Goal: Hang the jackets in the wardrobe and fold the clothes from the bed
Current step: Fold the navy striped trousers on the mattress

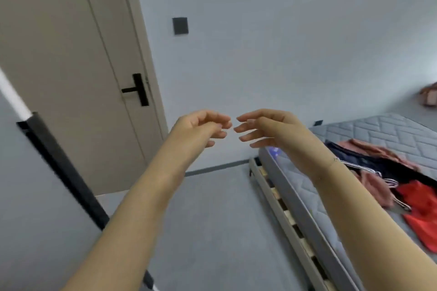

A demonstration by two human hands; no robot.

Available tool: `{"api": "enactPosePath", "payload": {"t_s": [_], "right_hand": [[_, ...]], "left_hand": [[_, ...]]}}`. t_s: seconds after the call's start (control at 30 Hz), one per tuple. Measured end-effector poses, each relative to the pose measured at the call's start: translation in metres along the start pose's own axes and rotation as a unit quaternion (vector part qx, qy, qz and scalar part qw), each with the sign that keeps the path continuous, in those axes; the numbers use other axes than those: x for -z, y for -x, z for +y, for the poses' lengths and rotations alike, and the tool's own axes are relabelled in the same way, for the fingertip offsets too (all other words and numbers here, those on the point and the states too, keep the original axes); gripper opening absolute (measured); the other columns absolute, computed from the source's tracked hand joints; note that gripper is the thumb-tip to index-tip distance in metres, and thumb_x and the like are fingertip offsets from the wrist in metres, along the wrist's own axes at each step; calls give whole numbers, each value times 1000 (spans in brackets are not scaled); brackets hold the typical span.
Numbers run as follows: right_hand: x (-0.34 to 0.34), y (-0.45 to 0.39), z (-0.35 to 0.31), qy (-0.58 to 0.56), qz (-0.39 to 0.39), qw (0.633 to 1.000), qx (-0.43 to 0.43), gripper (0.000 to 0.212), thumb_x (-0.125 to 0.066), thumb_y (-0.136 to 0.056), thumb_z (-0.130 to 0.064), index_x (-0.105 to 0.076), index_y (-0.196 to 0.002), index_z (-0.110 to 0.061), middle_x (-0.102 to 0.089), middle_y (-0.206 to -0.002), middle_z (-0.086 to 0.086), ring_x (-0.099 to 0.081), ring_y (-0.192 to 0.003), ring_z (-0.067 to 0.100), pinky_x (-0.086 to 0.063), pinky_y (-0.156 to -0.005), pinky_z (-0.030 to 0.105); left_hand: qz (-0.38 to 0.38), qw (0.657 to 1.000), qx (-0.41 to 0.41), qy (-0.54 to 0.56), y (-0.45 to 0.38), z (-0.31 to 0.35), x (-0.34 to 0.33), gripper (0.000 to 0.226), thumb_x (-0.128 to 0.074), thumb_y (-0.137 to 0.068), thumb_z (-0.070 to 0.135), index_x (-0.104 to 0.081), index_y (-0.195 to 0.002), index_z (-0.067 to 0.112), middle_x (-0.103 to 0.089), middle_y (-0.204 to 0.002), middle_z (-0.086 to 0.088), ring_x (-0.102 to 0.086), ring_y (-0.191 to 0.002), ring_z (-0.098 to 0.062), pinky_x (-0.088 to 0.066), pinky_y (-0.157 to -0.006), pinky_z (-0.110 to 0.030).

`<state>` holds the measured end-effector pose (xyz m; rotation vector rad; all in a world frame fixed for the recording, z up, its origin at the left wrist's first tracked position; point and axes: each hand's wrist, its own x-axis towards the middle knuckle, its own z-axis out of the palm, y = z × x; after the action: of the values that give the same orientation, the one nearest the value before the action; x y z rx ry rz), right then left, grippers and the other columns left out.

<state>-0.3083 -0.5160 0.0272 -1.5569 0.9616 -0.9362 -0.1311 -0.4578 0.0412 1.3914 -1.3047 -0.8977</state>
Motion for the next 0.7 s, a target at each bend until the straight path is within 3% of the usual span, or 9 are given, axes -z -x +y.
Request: {"api": "enactPosePath", "payload": {"t_s": [0.2, 0.37, 0.43, 0.6, 0.7], "right_hand": [[184, 27, 88, -21, 143, 986, -78, 28, -44, -97, -2, -70, -102, -10, -76, -94, 9, -70, -78, 14, -54, -68, 23], [311, 50, 151, -15, 233, 963, -135, 28, -46, -96, -3, -73, -100, -11, -76, -94, 9, -69, -79, 14, -55, -75, 30], [348, 54, 173, -31, 266, 951, -154, 26, -48, -96, -1, -72, -103, -5, -75, -96, 14, -69, -81, 19, -54, -81, 36], [421, 44, 228, -54, 314, 929, -190, 22, -50, -96, -5, -71, -102, -5, -76, -94, 10, -69, -80, 17, -51, -66, 19], [461, 24, 263, -51, 355, 911, -205, 21, -52, -94, -5, -72, -98, -8, -76, -92, 5, -69, -79, 14, -52, -72, 26]], "left_hand": [[-151, 986, 52, 40, -63, -16, -205, 25, -50, -96, 7, -70, -92, 21, -76, -92, 10, -70, -85, -4, -50, -86, -28], [-229, 965, 114, 50, -105, -34, -356, 27, -49, -96, 4, -70, -95, 20, -76, -96, 6, -71, -93, -10, -50, -90, -32], [-251, 957, 138, 48, -119, -42, -401, 26, -48, -96, 4, -70, -98, 18, -76, -97, 5, -70, -96, -13, -52, -89, -31], [-296, 938, 177, 42, -168, -59, -491, 28, -46, -96, 1, -70, -97, 15, -76, -96, 3, -70, -86, -8, -52, -83, -26], [-321, 928, 186, 35, -212, -73, -545, 29, -45, -95, -1, -69, -94, 16, -76, -89, 6, -70, -80, -6, -51, -82, -27]]}}
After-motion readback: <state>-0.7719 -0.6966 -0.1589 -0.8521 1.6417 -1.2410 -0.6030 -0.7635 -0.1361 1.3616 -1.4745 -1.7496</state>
